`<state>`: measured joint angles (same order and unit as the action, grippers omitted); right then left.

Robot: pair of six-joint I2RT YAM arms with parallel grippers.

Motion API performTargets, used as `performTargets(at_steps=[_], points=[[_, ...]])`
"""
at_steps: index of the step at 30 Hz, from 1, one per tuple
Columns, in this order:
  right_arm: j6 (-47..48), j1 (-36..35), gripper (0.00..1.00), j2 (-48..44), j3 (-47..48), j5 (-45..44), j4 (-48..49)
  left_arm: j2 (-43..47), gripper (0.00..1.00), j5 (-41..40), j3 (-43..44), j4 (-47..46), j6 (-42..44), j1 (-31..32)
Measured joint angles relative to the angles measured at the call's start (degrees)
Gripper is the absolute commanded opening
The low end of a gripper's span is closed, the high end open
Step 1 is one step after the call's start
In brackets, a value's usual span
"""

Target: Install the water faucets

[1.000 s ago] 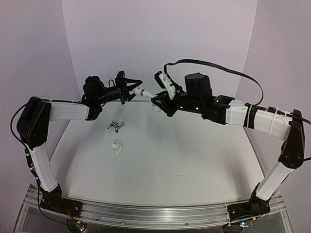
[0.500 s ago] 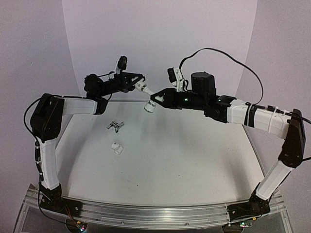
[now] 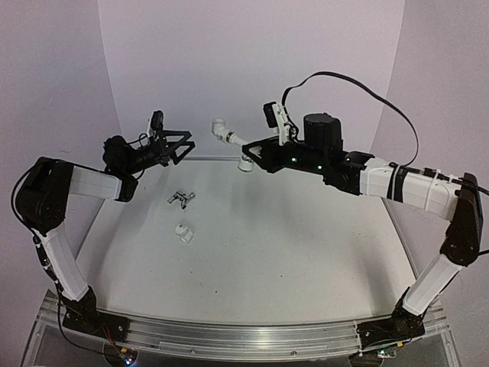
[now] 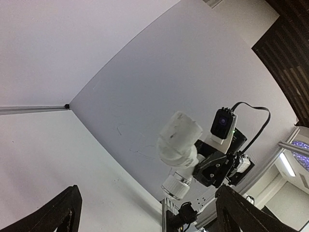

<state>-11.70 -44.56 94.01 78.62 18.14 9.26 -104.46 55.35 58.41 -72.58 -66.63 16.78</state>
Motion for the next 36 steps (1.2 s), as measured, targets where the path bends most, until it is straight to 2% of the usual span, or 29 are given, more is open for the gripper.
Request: performTargets(at_steps=[3,6,9,15,23,33,36], points=[[8.45,0.0,0.0,-0.08,-0.01,-2.06,-0.46,5.89,0.87,-0.97,-0.32,7.39,1.36,-0.85],[16.48,-0.16,0.0,-0.08,-0.01,-4.44,-1.54,10.41,0.84,-1.36,2.65,21.03,3.64,-0.71],[24.4,-0.93,0.0,-0.08,-0.01,-8.23,-2.44,11.35,0.89,-2.74,9.38,38.05,4.98,-0.39],[37.18,-3.57,0.0,-0.03,-0.04,-16.4,-3.29,11.69,1.0,-6.0,10.43,54.5,-2.43,1.65],[43.12,-4.64,0.0,1.5,-0.04,-20.33,-3.33,11.26,1.0,-10.67,11.96,60.32,-9.23,9.08],[44.02,-6.17,0.0,2.86,-0.04,-22.04,-3.44,7.93,1.0,-17.58,15.42,60.38,-11.0,10.77],[44.7,-7.21,0.0,3.47,0.01,-22.87,-3.35,5.46,0.94,-18.72,16.77,60.41,-11.42,11.54]])
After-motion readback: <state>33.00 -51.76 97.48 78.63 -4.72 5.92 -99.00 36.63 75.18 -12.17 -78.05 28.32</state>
